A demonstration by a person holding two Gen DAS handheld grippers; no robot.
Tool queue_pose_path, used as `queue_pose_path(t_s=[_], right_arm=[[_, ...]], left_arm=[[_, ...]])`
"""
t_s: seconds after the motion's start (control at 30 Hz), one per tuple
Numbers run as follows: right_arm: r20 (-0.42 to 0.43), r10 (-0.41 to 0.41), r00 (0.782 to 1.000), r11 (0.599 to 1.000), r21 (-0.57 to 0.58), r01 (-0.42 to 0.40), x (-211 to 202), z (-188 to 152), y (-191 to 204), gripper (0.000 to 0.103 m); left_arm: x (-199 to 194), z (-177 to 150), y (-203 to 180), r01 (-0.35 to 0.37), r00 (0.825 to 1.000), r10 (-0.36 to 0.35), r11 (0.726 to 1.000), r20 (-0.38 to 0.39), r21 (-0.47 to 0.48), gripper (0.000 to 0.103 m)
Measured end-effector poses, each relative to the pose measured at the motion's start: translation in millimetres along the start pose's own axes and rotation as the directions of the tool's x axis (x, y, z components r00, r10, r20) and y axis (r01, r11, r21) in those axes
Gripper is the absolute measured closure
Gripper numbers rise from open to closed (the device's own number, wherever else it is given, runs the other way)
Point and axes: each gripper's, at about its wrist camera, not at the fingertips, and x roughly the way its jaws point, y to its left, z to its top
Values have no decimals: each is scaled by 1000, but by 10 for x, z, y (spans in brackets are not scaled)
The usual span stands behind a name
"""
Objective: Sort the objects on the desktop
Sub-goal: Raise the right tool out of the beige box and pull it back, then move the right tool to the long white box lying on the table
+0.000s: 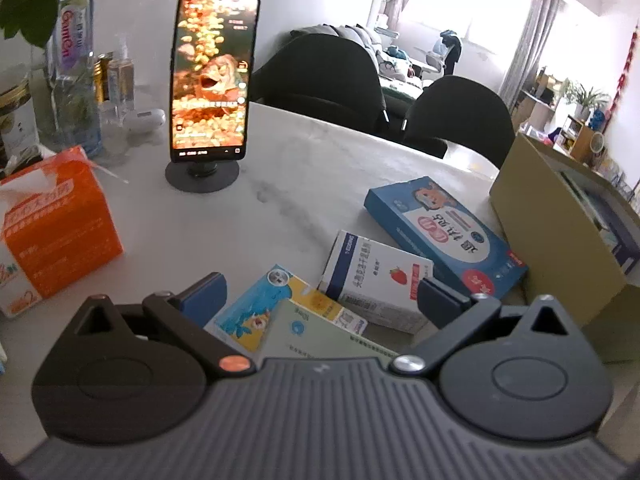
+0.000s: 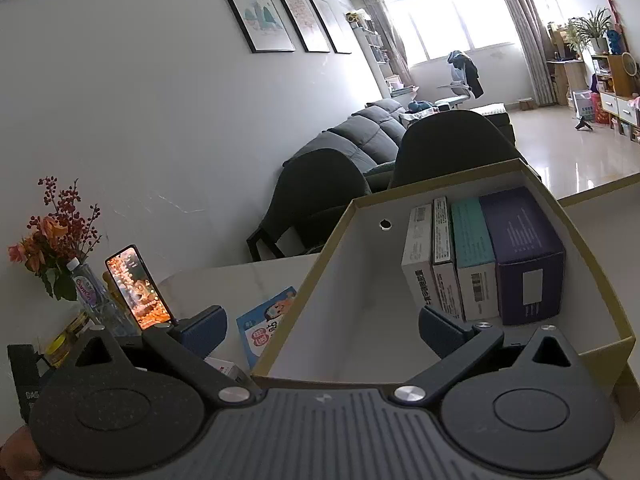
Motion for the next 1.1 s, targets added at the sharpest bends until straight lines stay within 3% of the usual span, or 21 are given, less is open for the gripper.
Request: queue_pose_path(t_s=[0.33, 0.6, 1.1], right_arm=[[-17, 13, 1000, 1000, 15, -13, 83, -17, -53, 0], [-26, 11, 1000, 1000, 19, -10, 104, -32, -99, 0], [-29, 21, 999, 999, 27, -20, 131, -39, -104, 0]], left_arm=[[213, -4, -110, 24, 999, -21, 998, -46, 66, 0], [337, 14, -215, -8, 998, 18, 988, -64, 153, 0], [529, 88, -539, 52, 993, -14, 944, -119, 326, 0]])
